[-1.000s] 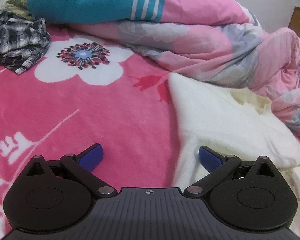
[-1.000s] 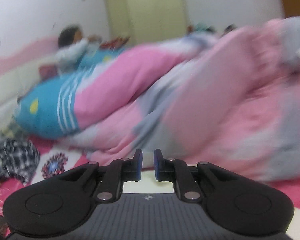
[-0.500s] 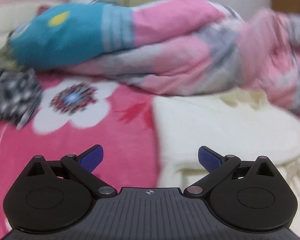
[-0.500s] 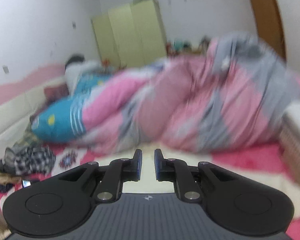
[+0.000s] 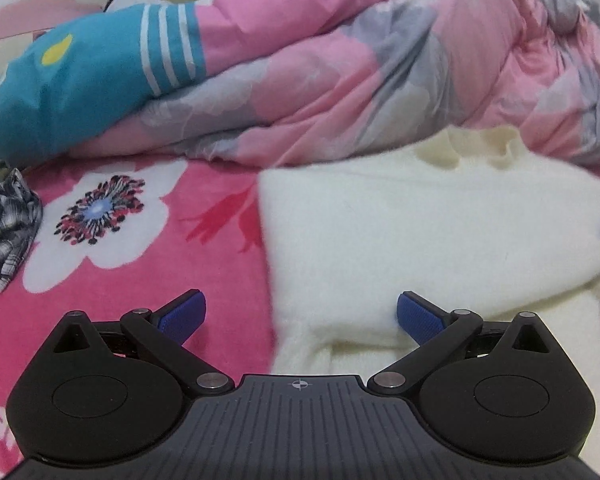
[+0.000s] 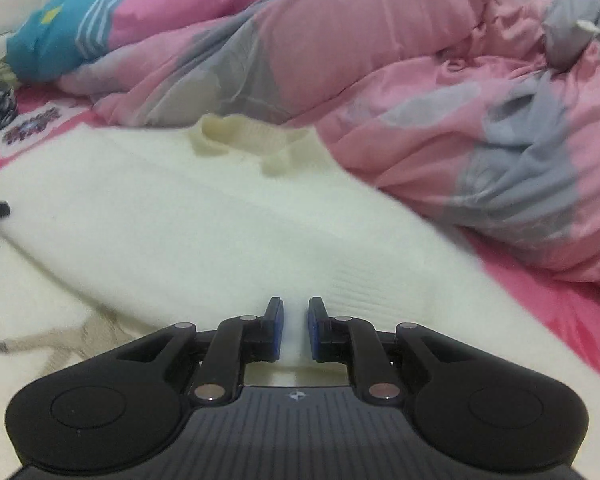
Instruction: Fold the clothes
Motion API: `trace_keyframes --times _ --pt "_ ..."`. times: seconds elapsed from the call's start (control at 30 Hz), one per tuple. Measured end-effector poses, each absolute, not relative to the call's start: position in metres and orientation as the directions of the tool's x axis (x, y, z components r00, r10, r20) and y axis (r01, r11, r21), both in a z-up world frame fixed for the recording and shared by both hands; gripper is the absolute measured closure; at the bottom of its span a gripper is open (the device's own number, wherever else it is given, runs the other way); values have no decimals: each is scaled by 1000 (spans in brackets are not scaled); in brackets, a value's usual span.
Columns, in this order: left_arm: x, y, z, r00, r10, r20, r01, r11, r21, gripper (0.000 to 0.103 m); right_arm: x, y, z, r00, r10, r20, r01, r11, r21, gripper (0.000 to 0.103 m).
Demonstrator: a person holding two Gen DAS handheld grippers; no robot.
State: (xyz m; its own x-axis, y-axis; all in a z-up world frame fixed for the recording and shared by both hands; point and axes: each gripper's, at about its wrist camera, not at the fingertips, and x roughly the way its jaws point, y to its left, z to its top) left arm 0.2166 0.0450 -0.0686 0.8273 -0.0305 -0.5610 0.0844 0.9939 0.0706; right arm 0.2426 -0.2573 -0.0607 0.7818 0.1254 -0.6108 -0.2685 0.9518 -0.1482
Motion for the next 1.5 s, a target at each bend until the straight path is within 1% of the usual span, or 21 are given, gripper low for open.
trace_keyframes --times 0.1,0.17,0.2,0.27,0.33,0.47,0.53,0.6,0.67,0.83,0.87,0.9,1.0,1.1,1.2,1.33,1.5 --pt "209 40 -64 841 -50 -538 120 988 95 0 223 -250 -54 810 187 -556 -297 948 -113 88" --pt "208 33 -68 837 -53 -544 145 981 128 0 221 -242 -71 773 190 -605 -319 941 -113 83" --pt "207 30 -69 835 -52 -547 154 978 142 0 220 -240 -77 778 179 -603 -316 940 -128 83" --pt "206 31 -67 837 -55 -544 154 978 138 0 218 -238 -77 783 164 -599 -303 943 -138 83" --pt "205 33 -64 840 -59 -540 154 979 132 0 217 -241 -63 786 179 -592 -278 957 -80 83" --pt "199 41 -51 844 -118 -524 181 981 71 0 221 -249 -52 813 142 -565 -218 974 -68 82" --pt "199 38 -54 826 -154 -542 213 976 48 0 231 -260 -63 791 107 -602 -153 988 -26 81" --pt "203 31 -64 796 -171 -581 246 968 53 0 239 -273 -77 771 117 -625 -123 992 33 80" --pt "209 26 -76 769 -146 -623 245 967 76 0 234 -280 -73 775 133 -618 -99 991 90 80" --pt "218 42 -79 730 -199 -653 227 973 -43 0 201 -325 -44 807 153 -570 7 963 270 72" --pt "219 45 -79 727 -206 -655 224 973 -58 0 193 -336 -38 815 155 -558 28 952 306 68" --pt "218 45 -79 729 -207 -653 222 973 -62 0 181 -353 -34 824 141 -548 68 937 343 65" --pt "217 46 -78 730 -208 -650 219 973 -66 0 140 -413 -25 846 76 -528 205 867 454 64" --pt "217 46 -79 730 -210 -650 219 973 -69 0 93 -476 -30 851 -27 -525 368 744 558 63" --pt "218 46 -79 729 -212 -651 218 973 -72 0 54 -530 -42 840 -121 -529 483 612 627 63" --pt "218 46 -79 729 -212 -651 218 973 -72 0 31 -584 -68 817 -194 -543 564 466 681 63" --pt "218 47 -79 729 -212 -651 217 973 -74 0 29 -621 -93 819 -237 -522 574 341 745 64"
